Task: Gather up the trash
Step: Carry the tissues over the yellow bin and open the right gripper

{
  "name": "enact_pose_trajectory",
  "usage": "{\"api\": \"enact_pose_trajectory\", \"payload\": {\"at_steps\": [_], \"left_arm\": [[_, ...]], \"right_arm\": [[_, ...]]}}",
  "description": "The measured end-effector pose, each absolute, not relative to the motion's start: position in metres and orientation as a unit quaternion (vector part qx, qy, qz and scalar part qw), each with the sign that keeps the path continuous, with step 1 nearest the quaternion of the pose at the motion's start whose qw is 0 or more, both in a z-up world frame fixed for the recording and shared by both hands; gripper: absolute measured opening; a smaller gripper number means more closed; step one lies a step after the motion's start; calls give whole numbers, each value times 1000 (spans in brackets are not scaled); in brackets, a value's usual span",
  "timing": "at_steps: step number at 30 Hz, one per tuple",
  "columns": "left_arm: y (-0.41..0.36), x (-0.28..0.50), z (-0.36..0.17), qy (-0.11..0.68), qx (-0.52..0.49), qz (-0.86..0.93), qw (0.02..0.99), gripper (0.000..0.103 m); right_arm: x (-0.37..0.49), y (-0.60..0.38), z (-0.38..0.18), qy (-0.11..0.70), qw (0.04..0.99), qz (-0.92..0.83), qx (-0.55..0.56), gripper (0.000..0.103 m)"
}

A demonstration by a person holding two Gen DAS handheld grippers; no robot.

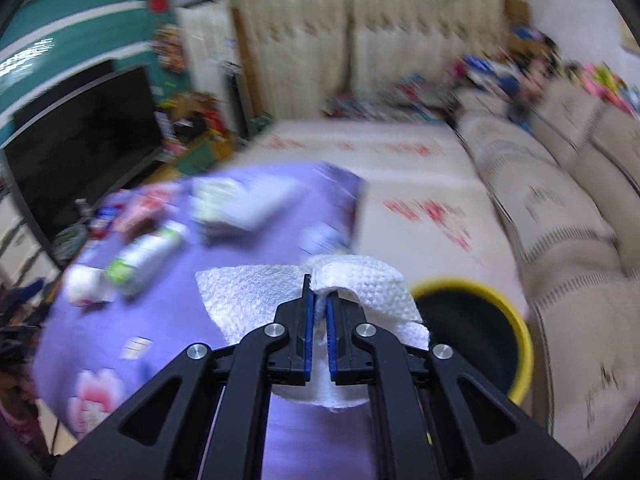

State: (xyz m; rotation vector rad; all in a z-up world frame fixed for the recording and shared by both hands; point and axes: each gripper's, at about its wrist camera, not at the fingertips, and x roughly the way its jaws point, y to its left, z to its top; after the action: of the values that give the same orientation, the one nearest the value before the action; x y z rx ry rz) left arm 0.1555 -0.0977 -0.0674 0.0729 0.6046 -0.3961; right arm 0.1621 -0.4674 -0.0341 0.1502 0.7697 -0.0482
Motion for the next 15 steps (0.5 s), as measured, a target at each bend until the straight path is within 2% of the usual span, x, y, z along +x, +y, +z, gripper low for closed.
{"api": "enact_pose_trajectory", "payload": {"at_steps": [7,9,11,15], "left_arm": [[-121,163,-71,303,49,-210,928,83],[-128,164,-72,305,55,-214,926,83],[-133,166,-73,307,59,-217,925,83],[-137,172,-76,310,64,-218,923,83]], "right_arm": [[179,-534,-114,474,868,-83,121,8],[186,-548,-133,501,851,-89,128,22],[189,-556,-149,523,837,-98,130,32],[188,-568,-163,535,827,-127,116,40]]}}
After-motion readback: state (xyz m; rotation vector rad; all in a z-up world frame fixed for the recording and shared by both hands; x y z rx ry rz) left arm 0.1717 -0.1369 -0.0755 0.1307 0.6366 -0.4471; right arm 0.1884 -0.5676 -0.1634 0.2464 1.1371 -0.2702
